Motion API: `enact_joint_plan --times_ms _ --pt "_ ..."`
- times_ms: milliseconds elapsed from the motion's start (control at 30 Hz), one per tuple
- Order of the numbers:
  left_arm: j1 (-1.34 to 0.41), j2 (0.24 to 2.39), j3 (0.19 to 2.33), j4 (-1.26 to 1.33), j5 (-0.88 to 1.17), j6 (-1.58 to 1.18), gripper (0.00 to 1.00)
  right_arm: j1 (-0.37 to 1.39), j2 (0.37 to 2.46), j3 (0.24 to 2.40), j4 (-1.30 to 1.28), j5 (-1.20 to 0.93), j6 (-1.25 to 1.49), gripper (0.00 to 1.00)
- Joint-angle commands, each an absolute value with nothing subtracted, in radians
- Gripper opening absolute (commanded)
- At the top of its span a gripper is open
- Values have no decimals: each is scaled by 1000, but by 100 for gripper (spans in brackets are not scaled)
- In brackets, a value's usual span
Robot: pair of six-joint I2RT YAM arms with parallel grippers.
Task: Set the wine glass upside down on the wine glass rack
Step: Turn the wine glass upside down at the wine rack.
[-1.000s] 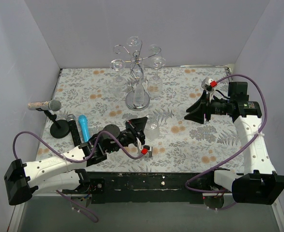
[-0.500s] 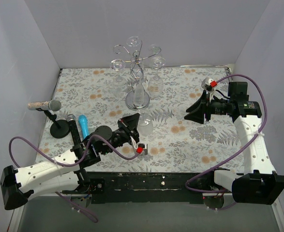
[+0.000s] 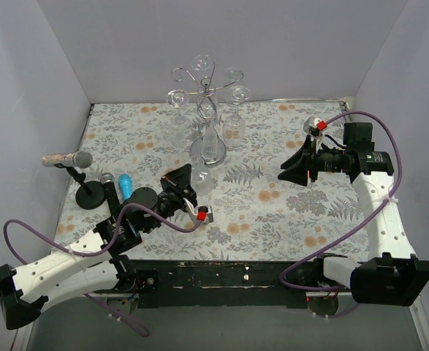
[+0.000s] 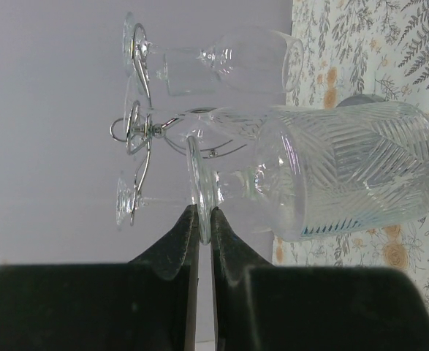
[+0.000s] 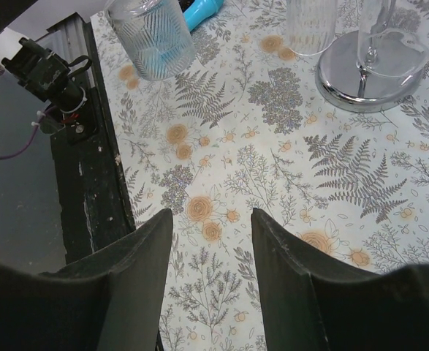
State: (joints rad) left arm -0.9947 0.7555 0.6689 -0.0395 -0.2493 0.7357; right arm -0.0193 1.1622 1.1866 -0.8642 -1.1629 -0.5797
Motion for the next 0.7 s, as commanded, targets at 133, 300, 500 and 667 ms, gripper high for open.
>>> enact_joint_plan --times_ms 133,300,500,667 --pt "-983 722 718 9 -138 692 0 -20 1170 1192 -836 -1212 -574 55" --pt "-988 810 709 125 -8 676 0 -2 1215 1215 -834 -1241 -537 55" --pt "-1018 971 718 302 46 686 0 28 1227 1187 -738 -1325 -364 59" --pt "-1058 1112 735 385 35 733 0 28 1183 1077 -417 -1356 -9 66"
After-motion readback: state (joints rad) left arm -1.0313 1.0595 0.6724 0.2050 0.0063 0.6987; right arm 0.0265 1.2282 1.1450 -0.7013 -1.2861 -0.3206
